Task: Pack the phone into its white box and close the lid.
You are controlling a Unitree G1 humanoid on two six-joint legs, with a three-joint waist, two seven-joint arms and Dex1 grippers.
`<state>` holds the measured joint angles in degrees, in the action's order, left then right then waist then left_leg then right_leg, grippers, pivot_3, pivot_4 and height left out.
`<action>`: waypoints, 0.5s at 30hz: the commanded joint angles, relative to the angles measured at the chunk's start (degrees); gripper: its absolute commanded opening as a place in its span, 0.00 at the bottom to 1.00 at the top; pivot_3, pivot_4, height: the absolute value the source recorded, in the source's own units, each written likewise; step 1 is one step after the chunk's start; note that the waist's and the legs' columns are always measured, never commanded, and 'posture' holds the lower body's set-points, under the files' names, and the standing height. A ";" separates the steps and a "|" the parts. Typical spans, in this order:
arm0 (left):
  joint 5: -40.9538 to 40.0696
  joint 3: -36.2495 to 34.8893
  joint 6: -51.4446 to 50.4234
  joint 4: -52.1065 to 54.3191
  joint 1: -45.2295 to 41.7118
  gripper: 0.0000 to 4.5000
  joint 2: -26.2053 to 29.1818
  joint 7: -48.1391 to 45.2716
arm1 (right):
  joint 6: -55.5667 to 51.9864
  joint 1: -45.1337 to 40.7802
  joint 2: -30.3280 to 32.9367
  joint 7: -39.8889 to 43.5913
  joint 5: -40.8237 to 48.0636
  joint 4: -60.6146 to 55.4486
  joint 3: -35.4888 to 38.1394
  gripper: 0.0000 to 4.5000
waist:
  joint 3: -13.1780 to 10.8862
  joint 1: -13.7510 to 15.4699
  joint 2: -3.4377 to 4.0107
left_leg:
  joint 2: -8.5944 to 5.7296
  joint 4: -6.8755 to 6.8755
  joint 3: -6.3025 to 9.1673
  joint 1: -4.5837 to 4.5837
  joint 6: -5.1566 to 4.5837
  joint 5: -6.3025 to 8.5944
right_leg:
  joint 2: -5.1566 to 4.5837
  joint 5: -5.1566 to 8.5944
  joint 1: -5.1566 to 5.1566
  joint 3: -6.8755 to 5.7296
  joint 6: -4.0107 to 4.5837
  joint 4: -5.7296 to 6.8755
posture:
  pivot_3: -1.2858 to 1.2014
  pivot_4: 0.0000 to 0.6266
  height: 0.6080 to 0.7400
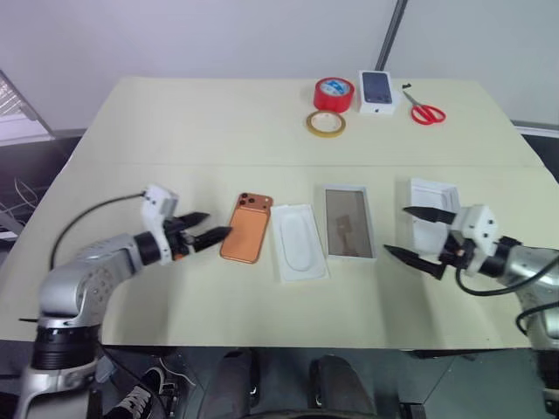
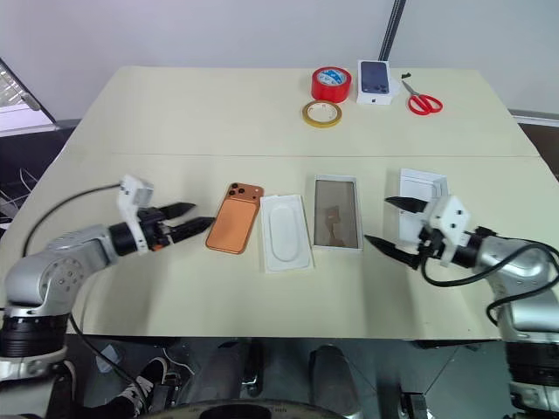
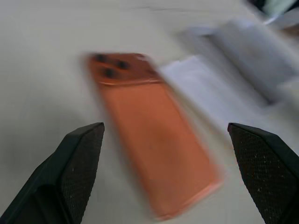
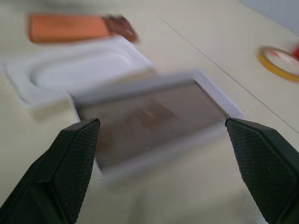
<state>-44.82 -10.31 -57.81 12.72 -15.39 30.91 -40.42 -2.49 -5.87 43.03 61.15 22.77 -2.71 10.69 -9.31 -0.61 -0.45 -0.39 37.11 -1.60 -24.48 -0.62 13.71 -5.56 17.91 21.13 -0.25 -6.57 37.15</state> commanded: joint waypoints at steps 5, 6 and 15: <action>-14.96 -1.92 -20.87 4.30 -0.98 0.99 -0.26 5.77 | -0.41 -2.25 -0.84 -0.03 -0.12 -1.57 -2.12 1.00 | -0.02 0.03 0.00 | 0.00 -0.01 0.01 0.02 0.00 -0.01 | 0.06 0.00 -0.01 -0.01 0.00 0.03 | 0.52 0.24 0.91; -15.20 -1.49 -21.85 4.36 -1.01 0.99 -0.36 6.41 | -0.30 -2.31 -0.75 0.10 -0.16 -1.40 -2.22 1.00 | -0.02 0.08 0.00 | 0.00 0.00 0.01 0.03 0.00 -0.01 | 0.06 0.00 -0.03 -0.01 0.00 0.03 | 0.52 0.24 0.91; -10.41 3.60 -18.56 -0.67 -3.38 0.99 -7.42 10.30 | 0.60 -4.21 -1.93 -0.03 -1.24 -0.14 -3.78 1.00 | -0.02 0.22 0.00 | -0.03 0.02 0.01 0.05 0.04 -0.03 | 0.06 0.00 -0.05 -0.01 0.00 0.02 | 0.52 0.24 0.91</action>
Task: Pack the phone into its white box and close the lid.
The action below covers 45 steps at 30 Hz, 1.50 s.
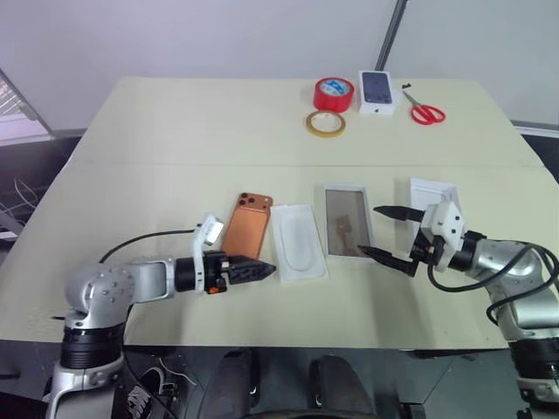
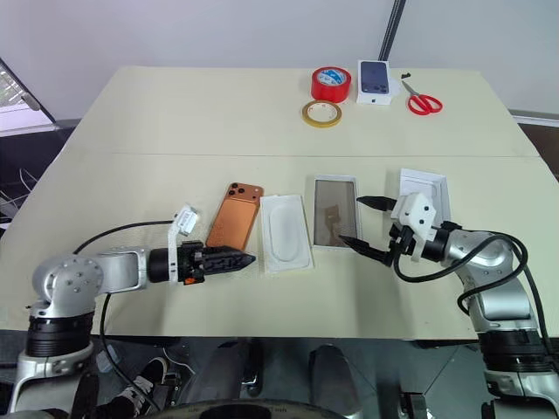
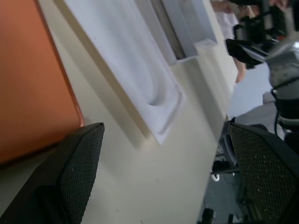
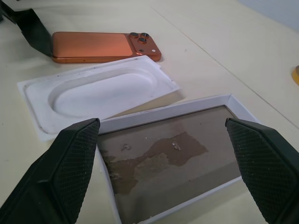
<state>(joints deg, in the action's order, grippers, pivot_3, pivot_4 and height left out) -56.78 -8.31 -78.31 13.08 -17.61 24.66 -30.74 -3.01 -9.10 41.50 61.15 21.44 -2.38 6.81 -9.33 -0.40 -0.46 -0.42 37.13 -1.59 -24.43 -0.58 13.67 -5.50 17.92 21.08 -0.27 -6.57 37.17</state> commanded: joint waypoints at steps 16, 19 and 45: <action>3.11 3.63 1.56 -7.01 -4.02 0.80 -9.88 5.22 | 2.18 -1.40 -1.20 -1.54 -1.07 -0.03 0.16 1.00 | 0.01 1.07 0.00 | -0.05 0.07 0.02 0.07 0.01 -0.01 | -0.03 0.00 -0.12 -0.01 0.01 -0.01 | 0.52 0.24 0.91; 3.14 3.40 -1.07 -7.26 -4.11 0.49 -9.88 6.69 | 2.07 -1.53 -1.24 -1.71 -1.04 -0.21 0.23 1.00 | 0.01 1.02 0.00 | -0.05 0.04 0.01 0.06 0.01 -0.01 | -0.02 0.00 -0.09 -0.01 0.00 -0.01 | 0.52 0.24 0.91; -2.06 -10.50 -5.71 -10.92 -13.59 0.00 -9.33 8.66 | 6.75 -1.07 4.04 4.58 -11.19 4.55 -9.51 0.81 | -0.01 1.06 -0.03 | -0.08 0.04 0.04 0.04 0.30 -0.18 | 0.00 0.00 -0.09 -0.04 0.00 -0.02 | 0.52 0.24 0.91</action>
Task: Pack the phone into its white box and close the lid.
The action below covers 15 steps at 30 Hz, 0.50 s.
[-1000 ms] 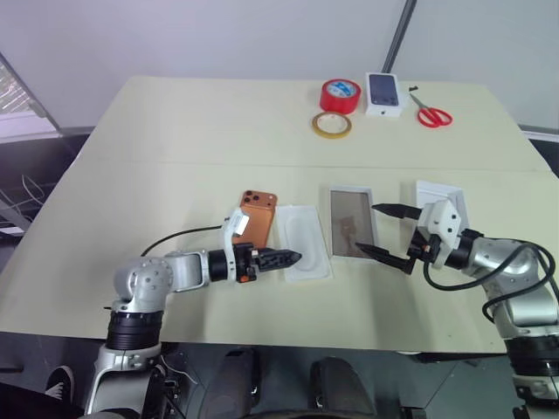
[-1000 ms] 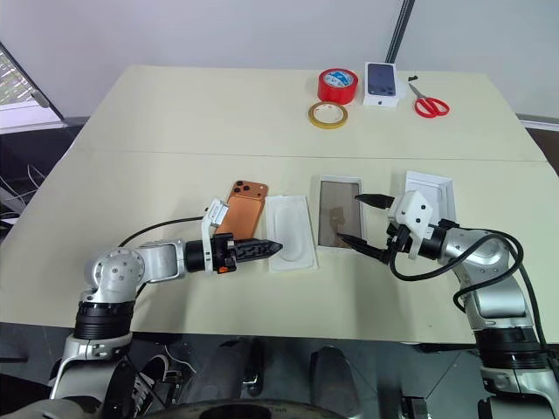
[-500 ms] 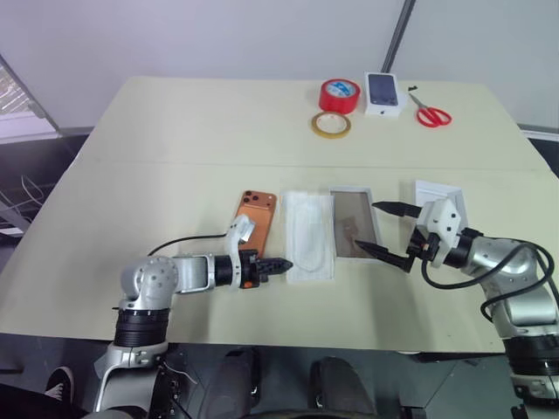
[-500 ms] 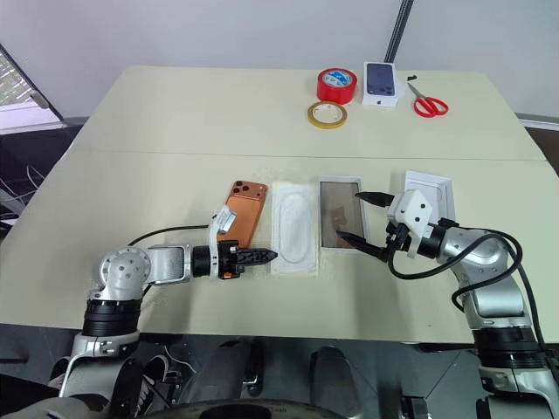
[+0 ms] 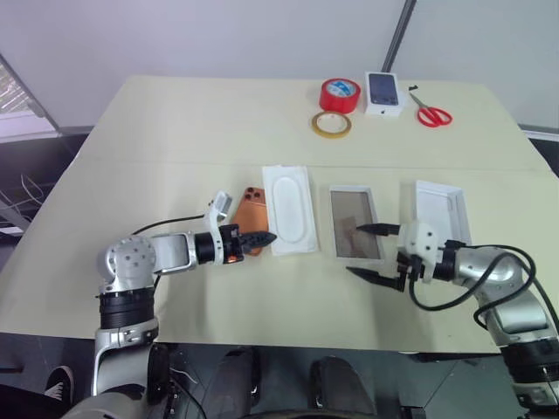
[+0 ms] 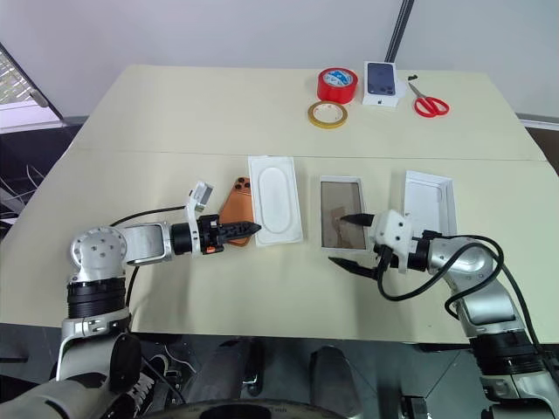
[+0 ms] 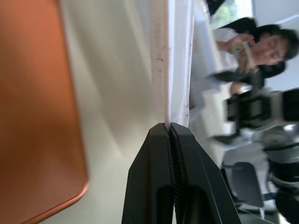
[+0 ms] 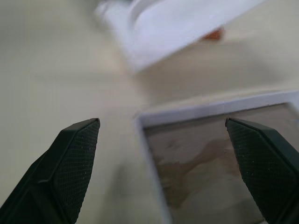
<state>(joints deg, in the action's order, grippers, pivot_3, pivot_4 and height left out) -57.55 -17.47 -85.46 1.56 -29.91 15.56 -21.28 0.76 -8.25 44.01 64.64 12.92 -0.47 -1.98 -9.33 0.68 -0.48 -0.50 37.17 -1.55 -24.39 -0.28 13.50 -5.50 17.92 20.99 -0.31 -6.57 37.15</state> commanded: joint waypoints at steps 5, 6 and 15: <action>4.03 6.09 8.52 4.36 0.15 0.00 1.45 -2.94 | 5.88 -5.95 2.29 4.31 -4.29 8.45 -2.80 0.21 | -0.01 -0.04 -0.02 | 0.00 -0.01 0.00 0.01 0.11 -0.06 | 0.03 0.00 -0.01 0.00 0.00 -0.01 | 0.52 0.24 0.91; 3.35 5.93 8.49 4.44 0.21 0.00 1.17 -3.29 | 5.96 -6.42 2.21 4.97 -4.19 8.91 -3.05 0.11 | -0.01 -0.01 -0.02 | 0.00 -0.01 0.00 0.01 0.11 -0.06 | 0.02 0.00 -0.02 0.00 0.00 -0.02 | 0.52 0.24 0.91; -0.36 0.76 2.10 -1.35 -4.03 0.00 -1.61 -0.25 | 4.25 -5.77 -2.35 5.13 -4.08 1.18 -7.05 0.01 | -0.07 -0.04 -0.12 | 0.01 -0.02 0.03 0.00 0.11 -0.06 | 0.02 0.00 0.01 -0.02 -0.01 0.00 | 0.52 0.24 0.91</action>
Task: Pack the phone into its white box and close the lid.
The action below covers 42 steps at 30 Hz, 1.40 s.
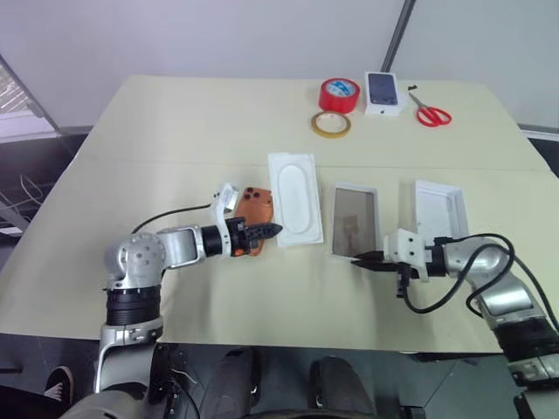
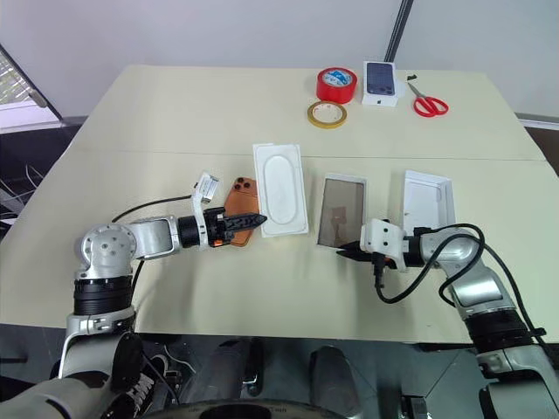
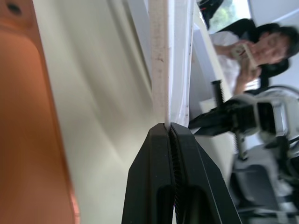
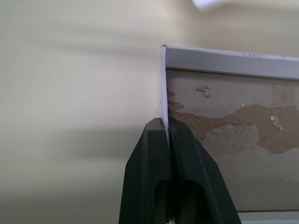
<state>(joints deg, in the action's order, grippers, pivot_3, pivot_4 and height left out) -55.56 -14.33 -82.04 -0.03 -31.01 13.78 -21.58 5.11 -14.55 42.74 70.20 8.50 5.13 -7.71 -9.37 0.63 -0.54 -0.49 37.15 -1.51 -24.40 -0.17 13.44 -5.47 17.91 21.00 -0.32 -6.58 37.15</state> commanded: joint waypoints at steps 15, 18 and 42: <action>-0.91 2.53 -1.97 -0.37 -3.21 0.00 -1.08 -1.68 | -10.23 6.33 2.82 -3.27 4.24 -15.09 3.13 0.83 | -0.06 0.06 -0.08 | -0.02 0.00 0.02 -0.01 0.04 -0.02 | -0.01 0.00 -0.01 -0.01 -0.01 0.00 | 0.52 0.24 0.91; 0.28 5.17 -0.07 -0.52 -3.01 0.00 -1.51 -3.12 | -11.12 9.49 6.35 -4.57 5.53 -15.82 9.40 0.83 | -0.09 0.27 -0.11 | -0.03 0.00 0.02 -0.03 0.04 -0.01 | -0.04 0.00 -0.03 -0.02 0.00 -0.03 | 0.52 0.24 0.91; 1.83 6.02 -0.73 1.40 -2.11 0.86 -6.21 -2.25 | -5.57 2.37 3.82 -10.55 6.48 -5.44 14.48 0.84 | -0.10 -0.02 -0.13 | -0.02 -0.01 0.02 -0.01 0.01 -0.01 | -0.01 0.00 -0.03 -0.01 0.00 -0.04 | 0.52 0.24 0.91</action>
<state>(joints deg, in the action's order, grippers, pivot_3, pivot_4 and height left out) -52.47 -7.38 -82.29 -0.85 -32.57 7.41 -23.81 -0.61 -10.45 47.02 60.36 12.96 0.36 5.90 -9.48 0.61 -0.67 -0.50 37.13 -1.49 -24.40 -0.16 13.42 -5.47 17.91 20.98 -0.33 -6.57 37.12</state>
